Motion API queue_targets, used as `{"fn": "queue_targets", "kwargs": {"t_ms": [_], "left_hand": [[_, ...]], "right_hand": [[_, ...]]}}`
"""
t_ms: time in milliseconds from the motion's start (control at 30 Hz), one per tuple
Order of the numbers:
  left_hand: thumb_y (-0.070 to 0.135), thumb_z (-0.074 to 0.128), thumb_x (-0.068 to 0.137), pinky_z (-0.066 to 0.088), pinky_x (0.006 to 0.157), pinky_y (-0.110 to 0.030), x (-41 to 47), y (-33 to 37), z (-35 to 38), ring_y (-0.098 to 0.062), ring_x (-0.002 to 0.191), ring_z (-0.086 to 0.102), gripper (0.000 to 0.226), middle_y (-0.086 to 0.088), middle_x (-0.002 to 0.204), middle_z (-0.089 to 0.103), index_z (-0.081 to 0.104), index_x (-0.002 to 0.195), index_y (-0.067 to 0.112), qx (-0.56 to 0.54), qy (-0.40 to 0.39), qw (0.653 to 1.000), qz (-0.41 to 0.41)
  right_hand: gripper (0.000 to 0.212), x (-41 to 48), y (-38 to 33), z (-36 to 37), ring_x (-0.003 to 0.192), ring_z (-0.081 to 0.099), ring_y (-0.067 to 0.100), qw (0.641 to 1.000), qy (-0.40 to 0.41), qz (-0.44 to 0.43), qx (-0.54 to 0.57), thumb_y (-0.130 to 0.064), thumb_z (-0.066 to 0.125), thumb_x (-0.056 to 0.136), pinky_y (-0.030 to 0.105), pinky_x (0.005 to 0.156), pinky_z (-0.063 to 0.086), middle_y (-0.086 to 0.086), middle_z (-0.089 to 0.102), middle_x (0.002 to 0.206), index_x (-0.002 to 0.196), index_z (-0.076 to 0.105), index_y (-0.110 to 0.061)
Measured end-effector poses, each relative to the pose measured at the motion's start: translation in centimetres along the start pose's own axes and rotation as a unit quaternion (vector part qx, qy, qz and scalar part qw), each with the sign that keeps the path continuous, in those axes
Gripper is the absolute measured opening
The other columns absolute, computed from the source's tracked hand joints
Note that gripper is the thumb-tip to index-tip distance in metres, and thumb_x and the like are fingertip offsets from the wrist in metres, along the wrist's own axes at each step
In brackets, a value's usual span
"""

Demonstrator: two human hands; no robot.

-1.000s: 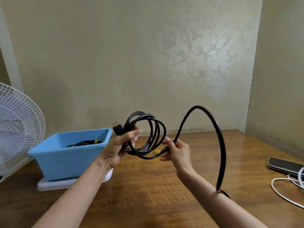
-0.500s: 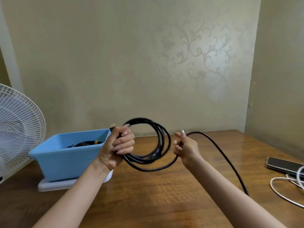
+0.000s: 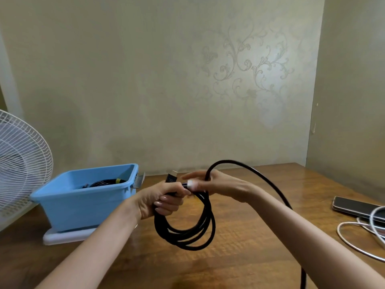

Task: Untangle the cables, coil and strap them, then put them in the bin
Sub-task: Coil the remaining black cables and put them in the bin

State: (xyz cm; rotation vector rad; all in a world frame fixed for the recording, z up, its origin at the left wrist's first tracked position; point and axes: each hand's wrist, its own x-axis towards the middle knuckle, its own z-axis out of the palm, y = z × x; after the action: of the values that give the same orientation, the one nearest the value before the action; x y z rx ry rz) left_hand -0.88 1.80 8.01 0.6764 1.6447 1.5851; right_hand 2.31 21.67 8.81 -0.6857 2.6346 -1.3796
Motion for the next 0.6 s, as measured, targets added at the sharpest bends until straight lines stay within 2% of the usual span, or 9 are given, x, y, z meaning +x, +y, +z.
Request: {"fn": "queue_targets", "kwargs": {"t_ms": [67,100,200,267,300,367,467,567,600], "left_hand": [[0.019,0.064,0.072,0.019,0.027,-0.011,-0.3,0.1,-0.5,0.0,0.025,0.022,0.033,0.01,0.033,0.029,0.037,0.054,0.017,-0.026,-0.023,0.999,0.008],[0.017,0.061,0.076,0.021,0.027,-0.011,-0.4,0.0,-1.0,0.0,0.025,0.023,0.032,0.01,0.034,0.03,0.037,0.055,0.017,-0.039,-0.043,0.998,0.019],[0.009,0.044,0.092,0.032,0.032,-0.011,-0.6,-0.6,-2.4,-0.003,0.03,0.03,0.03,0.008,0.041,0.037,0.051,0.063,0.014,-0.125,-0.15,0.978,0.073],[0.004,0.033,0.096,0.037,0.038,-0.014,-0.6,-0.7,-2.9,-0.006,0.036,0.033,0.033,0.004,0.047,0.037,0.055,0.071,0.008,-0.201,-0.193,0.954,0.114],[0.003,0.032,0.096,0.037,0.038,-0.015,-0.6,-0.7,-3.1,-0.007,0.037,0.033,0.034,0.003,0.048,0.036,0.055,0.072,0.007,-0.224,-0.194,0.946,0.131],[0.003,0.045,0.091,0.035,0.034,-0.015,-0.6,-0.4,-2.9,-0.006,0.033,0.028,0.029,0.005,0.043,0.033,0.049,0.064,0.01,-0.227,-0.144,0.952,0.145],[0.006,0.072,0.071,0.027,0.027,-0.014,-0.8,0.1,-2.5,-0.003,0.026,0.024,0.04,0.007,0.035,0.03,0.036,0.055,0.015,-0.206,-0.008,0.97,0.13],[0.012,0.07,0.076,0.024,0.029,-0.013,-0.5,0.7,-1.4,-0.002,0.027,0.024,0.038,0.007,0.037,0.027,0.037,0.058,0.015,-0.117,0.113,0.98,0.116],[0.014,0.067,0.081,0.024,0.03,-0.013,-0.1,0.8,-1.1,-0.002,0.029,0.023,0.036,0.007,0.039,0.027,0.038,0.059,0.016,-0.091,0.151,0.978,0.112]], "right_hand": [[0.056,0.0,0.6,-0.3,0.106,0.063,0.017,0.997,-0.052,-0.023,-0.044,-0.044,0.063,0.085,0.034,0.09,0.047,0.01,0.065,0.118,0.133,0.054,-0.017],[0.053,0.0,1.0,-0.4,0.107,0.063,0.019,0.997,-0.057,-0.029,-0.032,-0.045,0.057,0.09,0.036,0.09,0.048,0.011,0.065,0.119,0.135,0.052,-0.019],[0.059,-0.2,2.4,-0.4,0.114,0.061,0.024,0.989,-0.035,-0.016,0.141,-0.058,0.027,0.095,0.047,0.099,0.047,0.009,0.064,0.125,0.14,0.047,-0.027],[0.063,-0.2,3.4,-0.1,0.112,0.061,0.035,0.964,-0.036,-0.02,0.263,-0.06,0.029,0.094,0.058,0.104,0.04,0.016,0.065,0.118,0.137,0.05,-0.018],[0.065,0.0,3.8,0.2,0.107,0.061,0.038,0.957,-0.039,-0.03,0.285,-0.058,0.034,0.093,0.061,0.105,0.036,0.018,0.066,0.109,0.133,0.052,-0.01],[0.067,0.1,4.1,0.8,0.091,0.064,0.033,0.949,-0.054,-0.053,0.305,-0.057,0.046,0.091,0.058,0.102,0.039,0.014,0.064,0.087,0.128,0.052,-0.001],[0.064,-0.1,3.4,1.1,0.065,0.059,0.019,0.923,-0.094,-0.103,0.357,-0.056,0.057,0.086,0.044,0.089,0.049,0.002,0.052,0.066,0.122,0.054,-0.004],[0.028,0.1,2.8,1.6,0.042,0.041,0.011,0.928,-0.044,-0.095,0.359,-0.038,0.067,0.086,0.031,0.071,0.049,-0.003,0.037,0.047,0.077,0.057,-0.014],[0.029,0.2,2.6,1.9,0.036,0.035,0.01,0.929,-0.008,-0.066,0.363,-0.031,0.067,0.087,0.028,0.063,0.048,-0.003,0.032,0.042,0.066,0.051,-0.017]]}}
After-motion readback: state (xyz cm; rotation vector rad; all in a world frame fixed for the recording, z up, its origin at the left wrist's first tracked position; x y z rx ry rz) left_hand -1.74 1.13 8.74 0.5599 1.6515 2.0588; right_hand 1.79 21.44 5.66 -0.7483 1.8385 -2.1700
